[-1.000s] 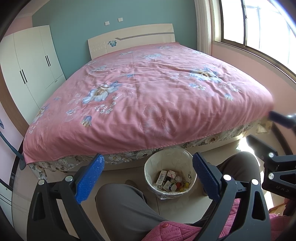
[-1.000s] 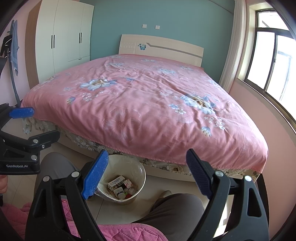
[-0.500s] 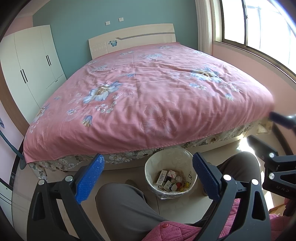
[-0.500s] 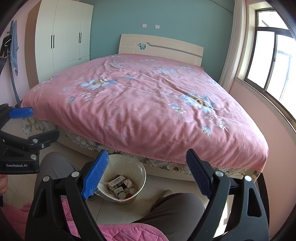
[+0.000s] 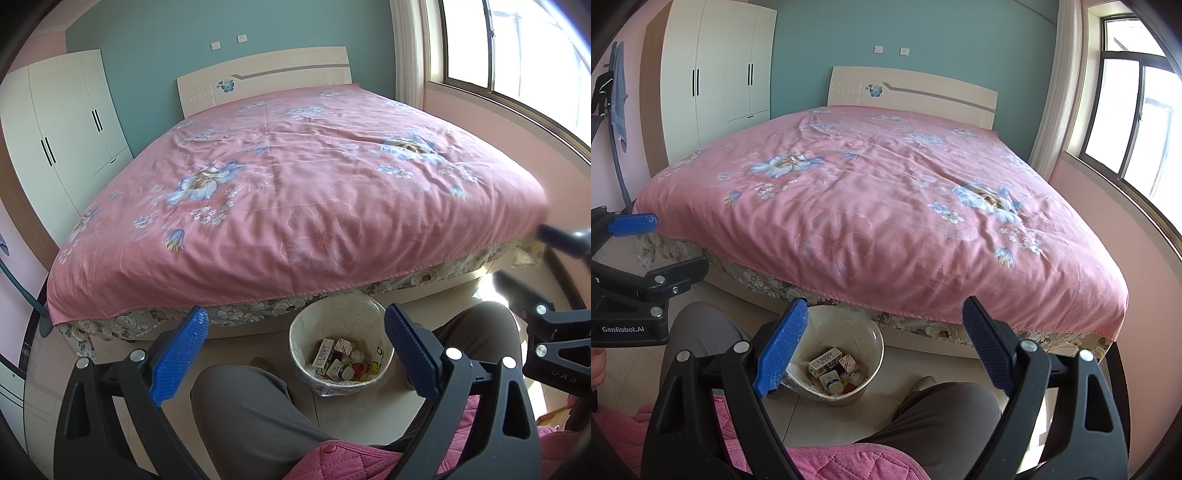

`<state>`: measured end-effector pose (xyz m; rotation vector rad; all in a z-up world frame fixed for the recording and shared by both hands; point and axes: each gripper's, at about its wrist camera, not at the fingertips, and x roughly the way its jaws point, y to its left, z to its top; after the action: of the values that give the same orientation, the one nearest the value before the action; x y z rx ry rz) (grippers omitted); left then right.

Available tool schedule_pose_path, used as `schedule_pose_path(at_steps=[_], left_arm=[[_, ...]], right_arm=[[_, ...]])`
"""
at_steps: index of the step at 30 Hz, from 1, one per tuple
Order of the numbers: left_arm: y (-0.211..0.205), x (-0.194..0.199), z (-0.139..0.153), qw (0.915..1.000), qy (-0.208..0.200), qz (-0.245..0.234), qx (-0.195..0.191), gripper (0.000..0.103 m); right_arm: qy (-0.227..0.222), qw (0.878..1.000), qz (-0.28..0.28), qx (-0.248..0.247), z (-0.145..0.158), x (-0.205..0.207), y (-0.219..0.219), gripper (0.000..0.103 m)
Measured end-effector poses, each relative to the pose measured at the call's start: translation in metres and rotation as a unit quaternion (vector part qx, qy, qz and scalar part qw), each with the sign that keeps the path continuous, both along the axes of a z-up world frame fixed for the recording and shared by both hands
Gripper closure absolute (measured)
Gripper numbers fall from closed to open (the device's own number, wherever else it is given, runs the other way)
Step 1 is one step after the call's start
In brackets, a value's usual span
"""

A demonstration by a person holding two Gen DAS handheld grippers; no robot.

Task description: Collect trash

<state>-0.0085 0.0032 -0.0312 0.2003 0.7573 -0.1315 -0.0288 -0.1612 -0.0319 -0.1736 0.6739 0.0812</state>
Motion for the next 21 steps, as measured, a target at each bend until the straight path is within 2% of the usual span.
schedule_pose_path(at_steps=[10, 16, 21], left_arm=[[-0.0012, -0.0001, -0.0001, 1.0000, 0.001, 0.000, 0.000, 0.005], [-0.0016, -0.0009, -0.0034, 0.9999, 0.000, -0.003, 0.013, 0.005], [-0.0010, 0.0020, -0.0042, 0.9998, 0.010, -0.016, -0.001, 0.006]], right_arm=[[0.000, 1.000, -0.001, 0.000, -0.0013, -0.0008, 0.0010, 0.018], [0.000, 1.000, -0.002, 0.001, -0.0012, -0.0008, 0.0016, 0.018], [0.000, 1.000, -0.002, 0.001, -0.0013, -0.0010, 0.0018, 0.018]])
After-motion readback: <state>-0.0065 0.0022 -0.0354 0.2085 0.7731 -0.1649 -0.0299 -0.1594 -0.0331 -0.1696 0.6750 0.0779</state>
